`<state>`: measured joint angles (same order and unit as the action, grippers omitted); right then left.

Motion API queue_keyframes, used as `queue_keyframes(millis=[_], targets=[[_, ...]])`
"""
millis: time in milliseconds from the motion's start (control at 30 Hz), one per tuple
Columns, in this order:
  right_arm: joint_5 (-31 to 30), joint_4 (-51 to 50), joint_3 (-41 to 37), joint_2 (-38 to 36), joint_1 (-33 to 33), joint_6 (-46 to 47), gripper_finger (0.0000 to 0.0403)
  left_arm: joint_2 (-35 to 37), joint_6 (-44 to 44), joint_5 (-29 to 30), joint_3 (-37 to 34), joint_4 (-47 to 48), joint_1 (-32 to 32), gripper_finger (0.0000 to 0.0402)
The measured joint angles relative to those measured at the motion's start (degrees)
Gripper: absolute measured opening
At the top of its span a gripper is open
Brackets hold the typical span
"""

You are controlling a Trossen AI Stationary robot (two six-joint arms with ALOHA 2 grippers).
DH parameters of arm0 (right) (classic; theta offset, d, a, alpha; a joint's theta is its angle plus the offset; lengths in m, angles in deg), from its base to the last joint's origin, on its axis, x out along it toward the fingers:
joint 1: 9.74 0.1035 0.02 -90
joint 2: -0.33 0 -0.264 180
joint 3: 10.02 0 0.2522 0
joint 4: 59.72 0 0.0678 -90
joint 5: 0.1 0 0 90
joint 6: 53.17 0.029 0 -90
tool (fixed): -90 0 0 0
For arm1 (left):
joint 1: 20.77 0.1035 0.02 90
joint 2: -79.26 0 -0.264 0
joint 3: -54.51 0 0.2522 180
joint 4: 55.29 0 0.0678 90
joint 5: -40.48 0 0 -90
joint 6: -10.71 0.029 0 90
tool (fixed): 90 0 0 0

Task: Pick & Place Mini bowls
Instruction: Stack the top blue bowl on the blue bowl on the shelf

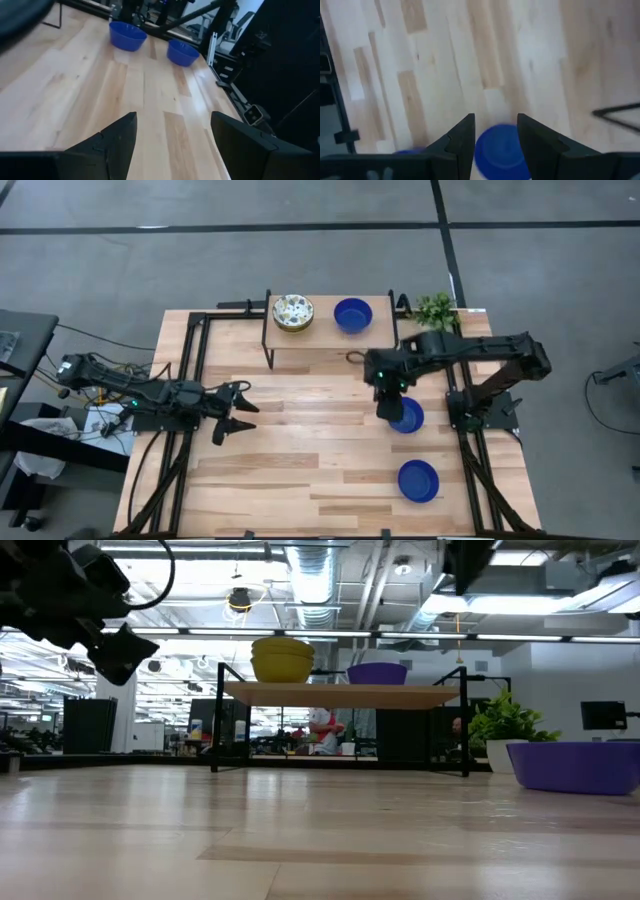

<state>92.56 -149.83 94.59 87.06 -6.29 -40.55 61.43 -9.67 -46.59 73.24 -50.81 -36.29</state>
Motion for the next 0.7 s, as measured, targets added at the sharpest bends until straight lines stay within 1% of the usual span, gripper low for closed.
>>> queue_keyframes(millis=[133,333,567,700], targets=[[0.0,0.1,-3.9,-0.6,4.0,4.1,0.0136,0.0,0.9,-3.1,0.0,-0.2,5.1,0.0253],[0.1,1.8,-9.3,0.9,8.9,5.4,0.0135,0.0,0.7,-5.3,0.0,-0.2,10.0,0.0253],[0.3,2.0,-15.2,5.4,12.1,5.4,0.0136,0.0,0.4,-6.2,0.0,-0.4,10.3,0.0253],[0.4,3.1,-20.5,5.4,12.5,5.4,0.0137,0.0,0.4,-6.3,0.0,-0.5,9.8,0.0253]])
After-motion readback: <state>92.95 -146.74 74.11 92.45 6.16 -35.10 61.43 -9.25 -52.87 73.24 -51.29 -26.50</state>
